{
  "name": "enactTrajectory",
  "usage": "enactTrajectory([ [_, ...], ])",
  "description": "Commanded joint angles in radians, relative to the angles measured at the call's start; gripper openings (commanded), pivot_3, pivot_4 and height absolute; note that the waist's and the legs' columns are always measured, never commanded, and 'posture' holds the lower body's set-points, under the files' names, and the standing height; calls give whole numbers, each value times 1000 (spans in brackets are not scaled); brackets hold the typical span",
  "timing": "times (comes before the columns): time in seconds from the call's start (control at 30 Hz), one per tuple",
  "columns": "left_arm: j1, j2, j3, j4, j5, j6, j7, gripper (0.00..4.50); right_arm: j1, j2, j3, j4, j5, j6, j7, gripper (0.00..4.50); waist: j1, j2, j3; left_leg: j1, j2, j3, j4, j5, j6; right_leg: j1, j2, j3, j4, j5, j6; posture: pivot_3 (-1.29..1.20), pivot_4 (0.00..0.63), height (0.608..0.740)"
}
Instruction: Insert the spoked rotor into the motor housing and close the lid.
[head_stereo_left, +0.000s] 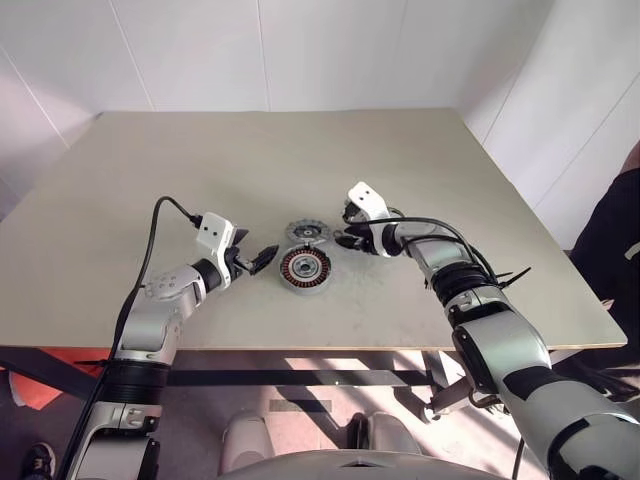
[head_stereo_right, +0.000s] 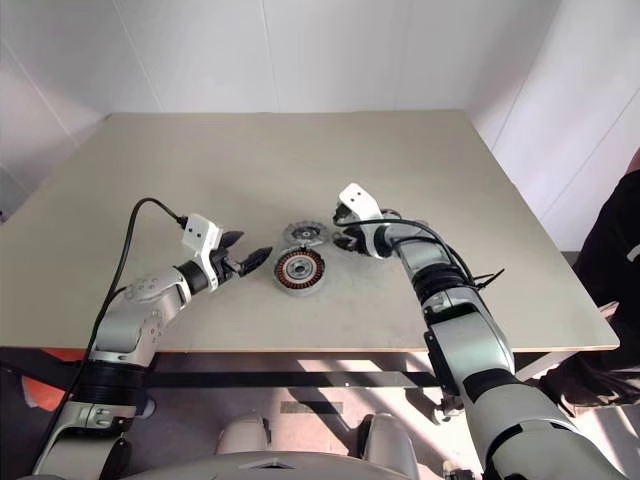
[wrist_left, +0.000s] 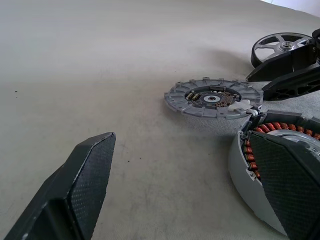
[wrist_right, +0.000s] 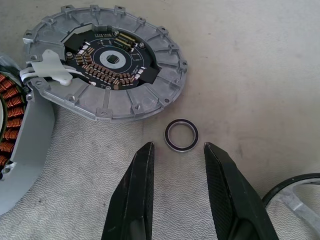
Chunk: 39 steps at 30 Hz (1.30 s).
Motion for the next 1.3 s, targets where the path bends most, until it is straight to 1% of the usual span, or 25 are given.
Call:
enactTrajectory([
  [0.03,-7,10,6,-22,5,-4,4,4500,-44,9,-9,32,-8,-31,-18,1720,-1,0,0,0,0,0,0,0,0,0,0,0,0,0,0,0,0,740],
  [0.57,3,9,10,-19,14,-9,10,4500,-97,40,-35,129,-4,-54,-44,1720,-1,0,0,1,0,0,0,0,0,0,0,0,1,0,0,0,0,740],
  [0.6,4,9,11,-20,15,-9,11,4500,-100,42,-39,135,-4,-51,-52,1338,-1,0,0,1,0,0,0,0,0,0,0,0,1,0,0,0,0,740],
  [0.67,6,9,11,-23,14,-8,13,4500,-104,43,-43,141,-3,-51,-56,823,-1,0,0,1,0,0,0,0,0,0,0,0,1,0,0,0,0,740],
  [0.7,7,9,12,-25,14,-9,14,4500,-105,42,-43,142,-3,-52,-56,648,-1,0,0,1,0,0,0,0,0,0,0,0,1,0,0,0,0,740],
  [0.9,8,10,11,-24,15,-10,15,4500,-104,29,-46,120,-5,-57,-58,649,-1,0,0,1,0,0,0,0,0,0,0,0,1,0,0,0,0,740],
  [1.0,9,9,11,-24,14,-10,14,4500,-106,1,-55,46,-2,-43,-71,649,0,1,0,0,0,0,0,0,0,0,0,0,1,0,0,0,0,740],
  [1.07,9,8,10,-22,14,-10,14,4500,-102,-21,-43,-11,-27,-41,-114,649,0,1,0,0,0,0,0,0,0,0,0,0,1,0,0,0,0,740],
  [1.13,8,6,7,-17,16,-12,13,4500,-79,-41,-26,-113,-46,-25,-128,649,1,1,0,0,0,0,0,0,0,0,0,0,0,0,0,0,0,740],
  [1.2,5,4,3,-10,18,-14,11,4500,-45,-55,-19,-241,-40,15,-104,649,1,1,0,0,0,0,0,0,0,0,0,0,0,0,0,0,0,740],
  [1.3,-5,4,2,-1,19,-15,8,4500,17,-76,-16,-464,11,136,-19,649,1,1,0,0,0,0,-1,0,0,0,1,0,-1,0,0,0,0,740],
])
